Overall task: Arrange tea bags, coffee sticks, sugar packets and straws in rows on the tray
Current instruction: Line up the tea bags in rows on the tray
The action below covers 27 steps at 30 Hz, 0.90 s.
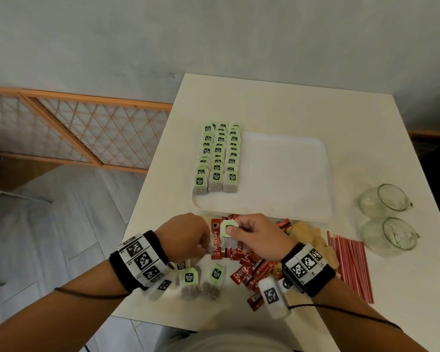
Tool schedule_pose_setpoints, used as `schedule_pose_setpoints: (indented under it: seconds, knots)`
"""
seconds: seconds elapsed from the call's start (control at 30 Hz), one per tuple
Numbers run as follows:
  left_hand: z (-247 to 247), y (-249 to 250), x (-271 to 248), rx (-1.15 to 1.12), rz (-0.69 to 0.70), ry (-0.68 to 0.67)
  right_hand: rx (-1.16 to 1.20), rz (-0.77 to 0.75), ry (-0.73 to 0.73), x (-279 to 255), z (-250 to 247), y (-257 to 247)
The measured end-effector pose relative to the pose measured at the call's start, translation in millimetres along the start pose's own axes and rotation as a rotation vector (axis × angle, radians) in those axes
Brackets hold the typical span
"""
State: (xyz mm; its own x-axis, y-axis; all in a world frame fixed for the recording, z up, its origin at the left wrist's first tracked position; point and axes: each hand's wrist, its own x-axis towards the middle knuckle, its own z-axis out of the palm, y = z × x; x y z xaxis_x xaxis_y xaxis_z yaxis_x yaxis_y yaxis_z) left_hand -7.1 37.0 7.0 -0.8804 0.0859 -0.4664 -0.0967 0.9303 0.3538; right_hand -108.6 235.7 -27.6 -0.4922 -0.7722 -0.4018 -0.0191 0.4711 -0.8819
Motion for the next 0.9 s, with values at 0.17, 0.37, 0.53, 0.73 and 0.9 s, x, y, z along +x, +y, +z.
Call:
schedule_pose_setpoints:
  seconds: [0.17, 0.37, 0.53, 0.73, 0.9]
  knots:
    - [-19, 10, -2, 0.0, 0.129, 0.151, 0.227, 0.047, -0.04, 3, -3, -8]
    - [-30, 20, 1, 0.004, 0.177, 0.213, 0.46, -0.008, -0.08, -2, -5, -28]
    - [-28, 16, 5, -0.046, 0.191, 0.277, 0.538, 0.003, -0.001, 6, -3, -16]
    - [-25, 3, -4, -0.163, 0.171, 0.33, 0.615, 0.021, -0.005, 12, 7, -9]
    - [-24, -20, -15, -0.274, 0.024, 0.294, 0.531, -0.001, 0.012, 17, 13, -11]
